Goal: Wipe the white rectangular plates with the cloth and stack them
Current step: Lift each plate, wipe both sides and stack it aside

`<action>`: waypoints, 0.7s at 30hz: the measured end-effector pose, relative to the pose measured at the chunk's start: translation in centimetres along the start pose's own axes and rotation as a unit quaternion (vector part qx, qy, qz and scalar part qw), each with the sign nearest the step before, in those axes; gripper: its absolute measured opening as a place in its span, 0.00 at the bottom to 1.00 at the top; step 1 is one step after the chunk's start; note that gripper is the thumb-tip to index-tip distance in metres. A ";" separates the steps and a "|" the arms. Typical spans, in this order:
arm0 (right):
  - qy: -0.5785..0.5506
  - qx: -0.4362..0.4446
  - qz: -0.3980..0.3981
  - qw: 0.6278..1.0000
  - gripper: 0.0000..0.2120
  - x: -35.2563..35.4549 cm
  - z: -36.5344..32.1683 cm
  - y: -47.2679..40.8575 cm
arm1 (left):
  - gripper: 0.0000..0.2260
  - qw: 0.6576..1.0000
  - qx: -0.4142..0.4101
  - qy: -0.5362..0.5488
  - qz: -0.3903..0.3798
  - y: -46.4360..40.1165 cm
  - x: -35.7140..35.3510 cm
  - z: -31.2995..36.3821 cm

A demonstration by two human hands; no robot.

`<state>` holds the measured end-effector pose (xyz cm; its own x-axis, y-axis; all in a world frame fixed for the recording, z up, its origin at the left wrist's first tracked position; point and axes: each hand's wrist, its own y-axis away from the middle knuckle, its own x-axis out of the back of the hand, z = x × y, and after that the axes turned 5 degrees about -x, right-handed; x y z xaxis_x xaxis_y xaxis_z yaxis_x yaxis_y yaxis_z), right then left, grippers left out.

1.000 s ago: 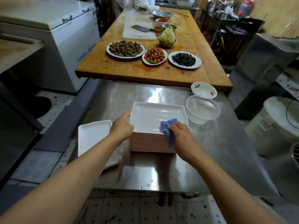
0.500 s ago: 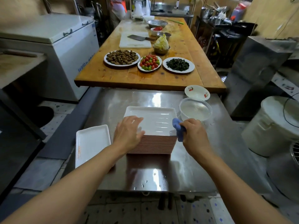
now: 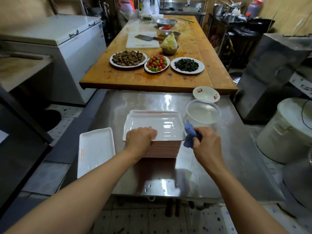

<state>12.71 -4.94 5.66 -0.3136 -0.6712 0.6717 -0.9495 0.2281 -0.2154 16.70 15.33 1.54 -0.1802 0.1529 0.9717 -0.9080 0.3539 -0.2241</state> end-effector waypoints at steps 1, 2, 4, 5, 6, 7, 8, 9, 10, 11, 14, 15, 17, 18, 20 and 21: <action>-0.003 0.001 0.006 1.000 0.10 0.2 -0.1 0.0 | 0.06 1.000 -0.004 0.005 0.007 0.1 0.3 0.0; -0.005 -0.002 0.009 1.000 0.09 0.4 -0.1 -0.1 | 0.07 1.000 -0.004 0.017 0.019 0.0 0.7 -0.1; -0.010 -0.008 0.018 1.000 0.08 0.7 -0.3 -0.2 | 0.07 0.999 -0.007 0.025 0.042 -0.4 2.1 -0.3; -0.017 -0.009 0.024 1.000 0.07 0.8 -0.4 -0.3 | 0.07 0.999 -0.015 0.011 0.048 -0.7 2.8 -0.3; -0.026 -0.011 0.032 0.999 0.07 0.9 -0.6 -0.3 | 0.06 0.998 -0.021 0.001 0.057 -0.9 3.6 -0.4; -0.039 -0.013 0.038 0.998 0.06 1.0 -0.9 -0.4 | 0.05 0.997 -0.019 0.004 0.073 -1.0 4.5 -0.4; -0.055 -0.015 0.043 0.997 0.07 1.0 -1.2 -0.4 | 0.04 0.995 -0.015 0.017 0.093 -1.1 5.3 -0.5; -0.073 -0.015 0.046 0.996 0.07 1.1 -1.6 -0.5 | 0.04 0.993 -0.006 0.036 0.116 -1.0 6.3 -0.5; -0.088 -0.012 0.049 0.995 0.06 1.1 -2.1 -0.6 | 0.05 0.988 0.006 0.057 0.142 -0.8 7.1 -0.5; -0.098 -0.007 0.052 0.994 0.05 1.1 -2.7 -0.7 | 0.05 0.984 0.020 0.079 0.160 -0.6 8.0 -0.6; -0.132 0.015 0.056 0.990 0.04 1.1 -5.1 -0.6 | 0.06 0.967 0.072 0.175 0.169 0.7 10.4 -0.8; -0.149 0.025 0.058 0.987 0.04 1.1 -6.0 -0.5 | 0.06 0.954 0.096 0.227 0.169 1.2 11.0 -1.1; -0.180 0.050 0.069 0.980 0.05 1.1 -7.9 -0.2 | 0.06 0.909 0.152 0.354 0.159 2.5 12.0 -1.7; -0.187 0.067 0.075 0.977 0.05 1.1 -8.8 0.0 | 0.06 0.877 0.177 0.423 0.147 3.2 12.4 -2.0; -0.182 0.106 0.081 0.974 0.06 1.1 -10.6 0.1 | 0.06 0.808 0.210 0.537 0.123 4.7 12.8 -2.5; -0.171 0.124 0.081 0.974 0.07 0.9 -11.4 0.1 | 0.06 0.781 0.221 0.573 0.118 5.4 13.0 -2.7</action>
<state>12.42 2.54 14.37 -0.4037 -0.8460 0.3483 -0.8469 0.2014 -0.4922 10.50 21.69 12.74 -0.1357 0.9798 0.1466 -0.9881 -0.1229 -0.0929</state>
